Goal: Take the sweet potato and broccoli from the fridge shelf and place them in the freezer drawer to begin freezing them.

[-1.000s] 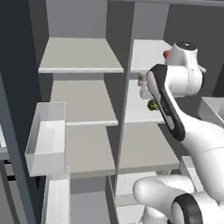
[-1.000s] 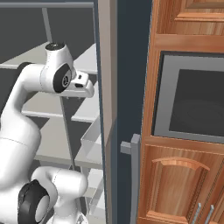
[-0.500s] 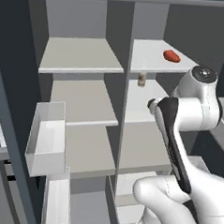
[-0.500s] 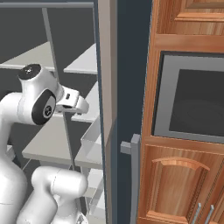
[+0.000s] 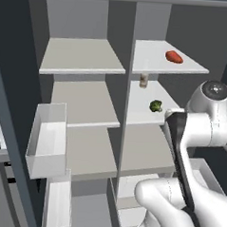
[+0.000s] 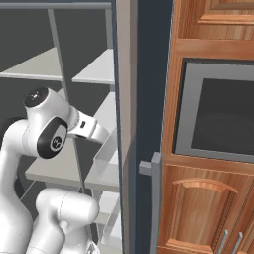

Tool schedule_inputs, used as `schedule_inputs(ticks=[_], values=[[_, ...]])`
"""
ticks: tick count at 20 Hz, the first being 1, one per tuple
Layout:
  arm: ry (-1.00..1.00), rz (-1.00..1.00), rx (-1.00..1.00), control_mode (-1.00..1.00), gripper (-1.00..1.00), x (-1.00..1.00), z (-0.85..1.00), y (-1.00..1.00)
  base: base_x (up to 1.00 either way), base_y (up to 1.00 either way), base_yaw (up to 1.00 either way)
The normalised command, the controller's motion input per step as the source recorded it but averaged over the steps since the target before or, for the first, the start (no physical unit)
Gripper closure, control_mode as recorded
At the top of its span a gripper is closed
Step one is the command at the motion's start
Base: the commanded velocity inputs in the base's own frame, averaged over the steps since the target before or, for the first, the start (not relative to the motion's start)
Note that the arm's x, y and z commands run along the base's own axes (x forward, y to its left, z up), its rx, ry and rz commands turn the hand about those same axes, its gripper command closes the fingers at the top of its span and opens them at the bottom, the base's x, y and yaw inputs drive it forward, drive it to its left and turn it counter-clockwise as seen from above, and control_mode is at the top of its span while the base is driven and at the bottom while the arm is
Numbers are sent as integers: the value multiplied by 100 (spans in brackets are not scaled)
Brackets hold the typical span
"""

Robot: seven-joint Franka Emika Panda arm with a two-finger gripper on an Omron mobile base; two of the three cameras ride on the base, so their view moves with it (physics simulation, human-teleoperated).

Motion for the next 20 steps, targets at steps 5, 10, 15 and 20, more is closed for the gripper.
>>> schedule_inputs(ticks=[5,10,15,20], values=[[1,-2,0,-100,-100,-1,0,-62,0,0,0],[0,0,2,-100,-100,0,0,-56,0,0,0],[2,4,6,-100,-100,0,0,14,0,0,0],[1,15,9,-100,-100,-5,0,84,0,0,0]])
